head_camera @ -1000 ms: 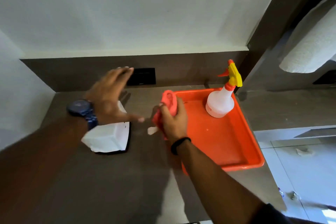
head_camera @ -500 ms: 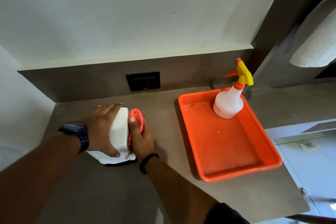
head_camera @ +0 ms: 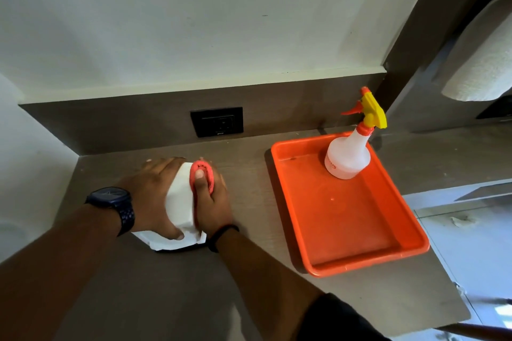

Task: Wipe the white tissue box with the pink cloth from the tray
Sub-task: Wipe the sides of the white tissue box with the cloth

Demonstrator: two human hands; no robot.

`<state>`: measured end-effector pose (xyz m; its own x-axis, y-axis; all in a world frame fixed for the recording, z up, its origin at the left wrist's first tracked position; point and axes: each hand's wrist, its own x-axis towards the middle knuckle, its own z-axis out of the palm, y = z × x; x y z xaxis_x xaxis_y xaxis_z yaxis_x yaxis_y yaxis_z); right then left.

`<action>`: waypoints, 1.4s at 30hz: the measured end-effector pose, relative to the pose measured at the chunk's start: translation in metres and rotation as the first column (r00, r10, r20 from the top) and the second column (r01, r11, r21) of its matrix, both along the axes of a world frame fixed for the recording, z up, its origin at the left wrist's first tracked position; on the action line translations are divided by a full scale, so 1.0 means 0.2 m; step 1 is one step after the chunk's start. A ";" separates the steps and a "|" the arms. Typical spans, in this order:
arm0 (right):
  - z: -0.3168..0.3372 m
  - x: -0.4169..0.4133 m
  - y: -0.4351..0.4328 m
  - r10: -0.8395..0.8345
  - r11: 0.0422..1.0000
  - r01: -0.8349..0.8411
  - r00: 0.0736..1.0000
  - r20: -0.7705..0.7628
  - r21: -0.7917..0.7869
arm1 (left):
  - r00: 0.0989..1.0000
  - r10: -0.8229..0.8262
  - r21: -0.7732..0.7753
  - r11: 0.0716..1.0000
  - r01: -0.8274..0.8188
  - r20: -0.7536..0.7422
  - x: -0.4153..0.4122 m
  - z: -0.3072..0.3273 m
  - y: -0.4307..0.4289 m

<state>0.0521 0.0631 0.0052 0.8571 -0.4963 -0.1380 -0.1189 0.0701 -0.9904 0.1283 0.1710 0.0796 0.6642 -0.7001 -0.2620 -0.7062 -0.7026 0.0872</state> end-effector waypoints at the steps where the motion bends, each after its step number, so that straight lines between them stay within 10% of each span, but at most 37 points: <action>1: -0.02 -0.01 0.00 -0.009 1.000 0.009 1.000 -0.014 0.028 | 1.000 0.006 0.006 1.000 -0.006 0.007 0.00 -0.01 0.00; 42: -0.03 -0.10 0.12 -0.102 0.990 0.104 0.995 -0.020 0.100 | 1.000 -0.001 -0.032 0.999 0.002 0.021 0.02 -0.06 0.02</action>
